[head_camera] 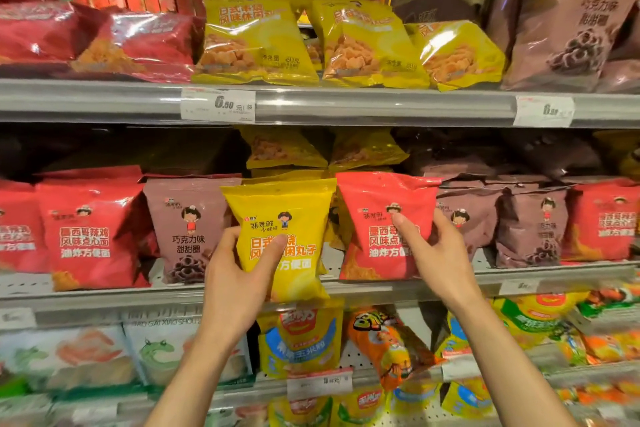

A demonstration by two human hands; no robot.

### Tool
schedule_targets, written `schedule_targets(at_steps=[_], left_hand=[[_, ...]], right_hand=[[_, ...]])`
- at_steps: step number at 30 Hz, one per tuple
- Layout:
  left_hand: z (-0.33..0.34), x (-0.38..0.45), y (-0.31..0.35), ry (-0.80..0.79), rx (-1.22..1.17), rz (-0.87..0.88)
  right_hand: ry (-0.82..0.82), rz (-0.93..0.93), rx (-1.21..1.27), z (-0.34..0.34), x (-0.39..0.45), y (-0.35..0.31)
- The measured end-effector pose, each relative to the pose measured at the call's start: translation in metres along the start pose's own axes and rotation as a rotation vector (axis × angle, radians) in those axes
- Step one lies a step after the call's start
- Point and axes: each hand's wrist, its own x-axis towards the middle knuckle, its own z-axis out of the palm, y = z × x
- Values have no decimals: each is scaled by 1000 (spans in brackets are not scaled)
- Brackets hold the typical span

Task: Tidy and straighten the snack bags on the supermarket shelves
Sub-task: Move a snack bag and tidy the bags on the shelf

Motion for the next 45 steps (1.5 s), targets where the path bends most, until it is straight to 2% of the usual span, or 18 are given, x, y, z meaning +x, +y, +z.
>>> schedule_targets(at_steps=[7, 12, 15, 24, 36, 45], left_hand=[[44, -6, -1, 47, 50, 23], [87, -5, 8, -36, 96, 7], [110, -2, 13, -62, 106, -36], [159, -6, 9, -130, 229, -21], [157, 4, -6, -260, 239, -78], [123, -14, -10, -336, 167, -67]], right_hand=[[74, 15, 20, -47, -6, 15], [132, 36, 46, -74, -11, 26], [133, 58, 57, -86, -15, 29], [136, 114, 65, -102, -20, 36], [101, 131, 76, -93, -24, 39], [55, 152, 93, -86, -31, 36]])
